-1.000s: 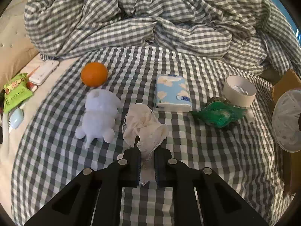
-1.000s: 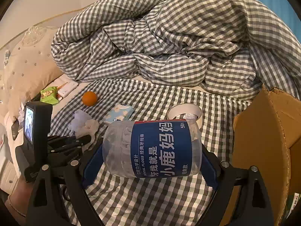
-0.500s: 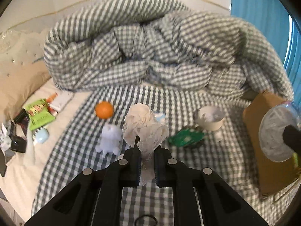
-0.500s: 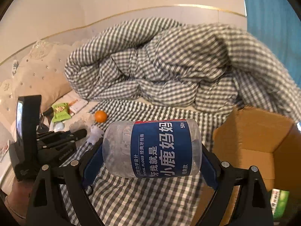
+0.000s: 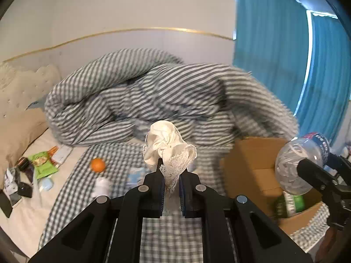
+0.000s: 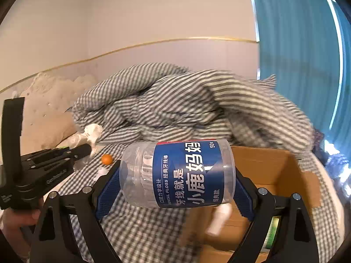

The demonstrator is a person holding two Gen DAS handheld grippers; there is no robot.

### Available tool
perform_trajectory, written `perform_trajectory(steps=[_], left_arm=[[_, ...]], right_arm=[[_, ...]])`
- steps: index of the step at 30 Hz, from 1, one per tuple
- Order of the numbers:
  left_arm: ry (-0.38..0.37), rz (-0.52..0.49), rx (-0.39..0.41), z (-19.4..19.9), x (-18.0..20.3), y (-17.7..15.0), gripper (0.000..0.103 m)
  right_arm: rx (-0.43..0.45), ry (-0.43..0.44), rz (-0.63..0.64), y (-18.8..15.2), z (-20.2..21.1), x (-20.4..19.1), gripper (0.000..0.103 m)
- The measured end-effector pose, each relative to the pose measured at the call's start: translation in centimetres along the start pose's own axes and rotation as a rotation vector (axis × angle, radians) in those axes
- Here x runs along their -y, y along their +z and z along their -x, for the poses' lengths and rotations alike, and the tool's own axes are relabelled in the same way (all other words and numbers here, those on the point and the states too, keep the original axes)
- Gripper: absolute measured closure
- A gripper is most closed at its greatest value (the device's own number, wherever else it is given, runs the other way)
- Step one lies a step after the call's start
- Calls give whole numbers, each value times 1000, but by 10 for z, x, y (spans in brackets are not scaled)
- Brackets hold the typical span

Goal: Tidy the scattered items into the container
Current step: 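Carry bottle and tissue over the cardboard box and open both tools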

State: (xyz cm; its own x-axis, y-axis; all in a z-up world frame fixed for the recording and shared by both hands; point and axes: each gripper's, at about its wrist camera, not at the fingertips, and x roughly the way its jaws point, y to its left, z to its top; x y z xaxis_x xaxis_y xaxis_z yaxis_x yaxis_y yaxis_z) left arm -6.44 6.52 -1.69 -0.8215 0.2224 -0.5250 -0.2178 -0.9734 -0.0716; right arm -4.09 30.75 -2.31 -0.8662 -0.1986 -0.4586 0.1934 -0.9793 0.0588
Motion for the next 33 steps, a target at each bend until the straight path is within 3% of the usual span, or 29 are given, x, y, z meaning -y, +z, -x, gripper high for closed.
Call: perform_trajectory(steps=[7, 13, 21, 29, 33], left_arm=[[-103, -59, 27, 21, 63, 7, 92], [-163, -88, 28, 25, 104, 8, 92], [-199, -120, 14, 20, 135, 6, 92], [-203, -142, -7, 2, 157, 9, 92], [-204, -150, -15, -5, 165, 10, 92]], right_arm=[[49, -101, -48, 3, 50, 53, 14], [47, -155, -90, -3, 65, 93, 14], [6, -199, -126, -12, 52, 137, 14], [-25, -222, -119, -18, 24, 155, 13], [-39, -276, -103, -18, 12, 162, 6]])
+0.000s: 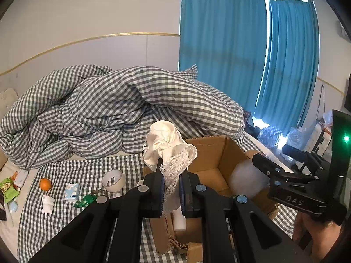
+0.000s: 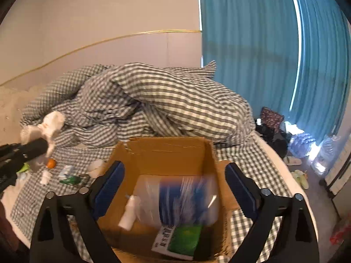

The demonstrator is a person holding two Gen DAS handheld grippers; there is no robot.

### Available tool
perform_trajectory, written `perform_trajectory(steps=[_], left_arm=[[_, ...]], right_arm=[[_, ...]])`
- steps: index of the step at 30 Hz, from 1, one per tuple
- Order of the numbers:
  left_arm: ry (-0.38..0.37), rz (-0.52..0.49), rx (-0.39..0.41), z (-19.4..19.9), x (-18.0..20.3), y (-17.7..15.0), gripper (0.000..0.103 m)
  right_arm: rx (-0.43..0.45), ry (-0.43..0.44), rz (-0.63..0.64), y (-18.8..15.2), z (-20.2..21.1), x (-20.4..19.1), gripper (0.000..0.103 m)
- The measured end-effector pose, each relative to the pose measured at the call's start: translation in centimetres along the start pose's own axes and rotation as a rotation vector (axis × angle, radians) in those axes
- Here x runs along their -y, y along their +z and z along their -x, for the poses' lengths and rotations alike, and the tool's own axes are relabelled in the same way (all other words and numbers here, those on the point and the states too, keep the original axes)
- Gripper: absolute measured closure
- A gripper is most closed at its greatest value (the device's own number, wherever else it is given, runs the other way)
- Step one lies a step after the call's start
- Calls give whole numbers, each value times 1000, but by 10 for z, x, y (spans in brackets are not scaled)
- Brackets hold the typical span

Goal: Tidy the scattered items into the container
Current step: 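Carry bottle and tissue over the cardboard box and open both tools, then withdraw both tools and approach the green snack bag and white plush toy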

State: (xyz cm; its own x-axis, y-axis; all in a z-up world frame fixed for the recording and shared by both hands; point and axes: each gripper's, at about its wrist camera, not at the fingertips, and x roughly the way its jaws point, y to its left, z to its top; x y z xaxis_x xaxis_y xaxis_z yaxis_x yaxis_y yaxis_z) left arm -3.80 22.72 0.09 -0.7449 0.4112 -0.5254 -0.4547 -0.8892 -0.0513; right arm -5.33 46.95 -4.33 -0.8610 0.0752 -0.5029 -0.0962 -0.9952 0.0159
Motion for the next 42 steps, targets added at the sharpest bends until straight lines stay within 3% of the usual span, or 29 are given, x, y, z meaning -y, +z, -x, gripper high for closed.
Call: perform_trajectory(steps=[6, 16, 17, 19, 20, 21, 22, 31, 35, 42], left_arm=[[-16, -20, -27, -17, 16, -2, 92], [-53, -58, -88, -48, 52, -10, 88], [-51, -63, -94, -50, 54, -10, 82], [-44, -69, -96, -52, 58, -10, 58], [-35, -72, -89, -52, 59, -10, 32], [-24, -73, -78, -50, 60, -10, 15], [-18, -71, -63, -49, 60, -10, 12], [-44, -41, -35, -38, 46, -5, 6], [-19, -34, -26, -33, 32, -7, 3], [51, 7, -27, -16, -16, -16, 0]], right_arm=[[55, -48, -24, -1, 9, 15, 0], [71, -90, -57, -5, 22, 46, 0], [71, -94, -61, -5, 22, 48, 0], [68, -97, -71, -6, 22, 52, 0], [67, -96, -74, -6, 21, 52, 0], [66, -97, -75, -7, 20, 52, 0], [64, -98, -73, -7, 20, 52, 0], [67, -89, -75, -10, 21, 45, 0], [83, -111, -35, -6, 24, 28, 0], [87, -42, -23, 0, 26, -9, 0]])
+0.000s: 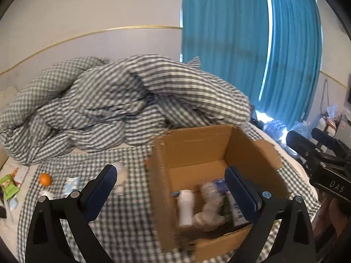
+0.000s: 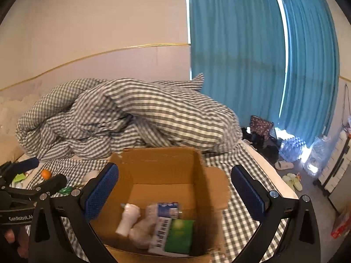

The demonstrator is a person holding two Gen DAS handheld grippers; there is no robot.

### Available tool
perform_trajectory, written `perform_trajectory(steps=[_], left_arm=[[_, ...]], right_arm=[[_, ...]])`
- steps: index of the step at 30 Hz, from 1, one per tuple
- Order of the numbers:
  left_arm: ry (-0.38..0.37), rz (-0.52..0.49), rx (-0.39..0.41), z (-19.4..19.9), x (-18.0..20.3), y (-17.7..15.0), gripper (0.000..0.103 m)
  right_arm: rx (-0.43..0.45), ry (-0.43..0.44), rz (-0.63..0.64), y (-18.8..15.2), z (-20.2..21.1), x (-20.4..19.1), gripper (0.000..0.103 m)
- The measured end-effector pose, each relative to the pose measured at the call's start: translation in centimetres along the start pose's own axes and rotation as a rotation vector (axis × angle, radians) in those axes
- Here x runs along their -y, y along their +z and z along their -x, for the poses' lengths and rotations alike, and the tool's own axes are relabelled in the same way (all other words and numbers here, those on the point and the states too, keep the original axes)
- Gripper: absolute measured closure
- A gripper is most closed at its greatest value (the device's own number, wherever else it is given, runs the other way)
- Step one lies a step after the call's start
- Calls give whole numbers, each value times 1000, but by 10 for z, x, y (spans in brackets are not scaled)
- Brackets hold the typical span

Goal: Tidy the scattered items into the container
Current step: 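Withdraw both tools and approach the green snack bag and white plush toy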

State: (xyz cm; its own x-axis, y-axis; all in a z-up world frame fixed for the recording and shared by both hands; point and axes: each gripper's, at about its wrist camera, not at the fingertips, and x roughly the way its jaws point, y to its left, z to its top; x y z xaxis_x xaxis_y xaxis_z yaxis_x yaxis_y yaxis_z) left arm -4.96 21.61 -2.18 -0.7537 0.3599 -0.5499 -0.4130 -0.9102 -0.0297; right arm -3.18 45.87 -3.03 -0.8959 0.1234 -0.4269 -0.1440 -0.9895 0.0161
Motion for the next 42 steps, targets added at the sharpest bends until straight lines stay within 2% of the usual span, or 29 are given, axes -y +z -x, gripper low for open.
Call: perform_trajectory(steps=[13, 22, 31, 38, 42], left_arm=[[168, 131, 37, 51, -133, -15, 0], [263, 212, 44, 73, -209, -31, 0], [313, 222, 10, 64, -252, -56, 0], [306, 258, -38, 39, -289, -77, 0], [328, 258, -64, 20, -304, -85, 0]], right_arm=[[26, 135, 57, 13, 14, -102, 0], [23, 214, 95, 15, 11, -163, 0], [-16, 262, 136, 5, -8, -211, 0], [-77, 289, 163, -10, -41, -246, 0], [-105, 300, 169, -18, -59, -262, 0]])
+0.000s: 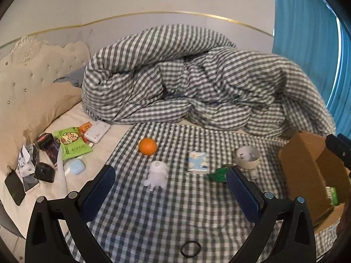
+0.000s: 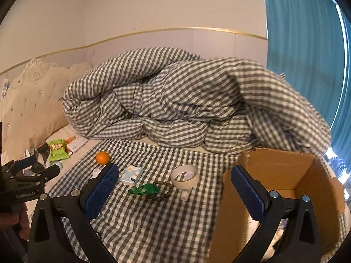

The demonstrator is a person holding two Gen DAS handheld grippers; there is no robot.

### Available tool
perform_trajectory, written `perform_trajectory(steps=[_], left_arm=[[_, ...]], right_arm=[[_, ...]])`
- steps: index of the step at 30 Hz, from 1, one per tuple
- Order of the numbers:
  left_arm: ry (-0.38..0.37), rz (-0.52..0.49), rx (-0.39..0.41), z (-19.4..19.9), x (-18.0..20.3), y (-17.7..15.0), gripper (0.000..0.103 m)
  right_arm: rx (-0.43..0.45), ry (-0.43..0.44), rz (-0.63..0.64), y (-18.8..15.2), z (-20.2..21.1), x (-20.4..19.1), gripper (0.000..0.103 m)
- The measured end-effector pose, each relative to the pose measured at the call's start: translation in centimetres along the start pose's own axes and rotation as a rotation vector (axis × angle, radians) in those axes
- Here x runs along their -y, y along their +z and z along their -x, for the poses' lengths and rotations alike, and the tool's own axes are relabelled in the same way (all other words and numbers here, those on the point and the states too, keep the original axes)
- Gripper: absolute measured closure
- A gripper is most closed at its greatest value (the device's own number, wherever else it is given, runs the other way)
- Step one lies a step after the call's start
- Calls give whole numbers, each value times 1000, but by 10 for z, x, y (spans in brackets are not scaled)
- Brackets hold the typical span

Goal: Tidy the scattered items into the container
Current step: 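Withdraw both tools and approach the green snack bag and white plush toy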

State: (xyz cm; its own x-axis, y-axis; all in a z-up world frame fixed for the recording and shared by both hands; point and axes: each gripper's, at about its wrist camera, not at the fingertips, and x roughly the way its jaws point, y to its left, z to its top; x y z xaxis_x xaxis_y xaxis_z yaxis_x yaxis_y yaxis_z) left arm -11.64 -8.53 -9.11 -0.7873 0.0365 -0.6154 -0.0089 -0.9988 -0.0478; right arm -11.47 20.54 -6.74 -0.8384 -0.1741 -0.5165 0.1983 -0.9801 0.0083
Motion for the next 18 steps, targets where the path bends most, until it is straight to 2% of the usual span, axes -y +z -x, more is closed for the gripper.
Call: perform_trajectory(steps=[6, 12, 18], left_arm=[[-1, -19, -29, -38, -10, -7, 0], [-74, 9, -52, -79, -21, -15, 0], [-14, -51, -109, -126, -18, -24, 0]], right_arm=[[-38, 30, 13, -7, -39, -15, 0], [-79, 54, 18, -20, -76, -27, 0], [-128, 67, 20, -33, -108, -32, 0]])
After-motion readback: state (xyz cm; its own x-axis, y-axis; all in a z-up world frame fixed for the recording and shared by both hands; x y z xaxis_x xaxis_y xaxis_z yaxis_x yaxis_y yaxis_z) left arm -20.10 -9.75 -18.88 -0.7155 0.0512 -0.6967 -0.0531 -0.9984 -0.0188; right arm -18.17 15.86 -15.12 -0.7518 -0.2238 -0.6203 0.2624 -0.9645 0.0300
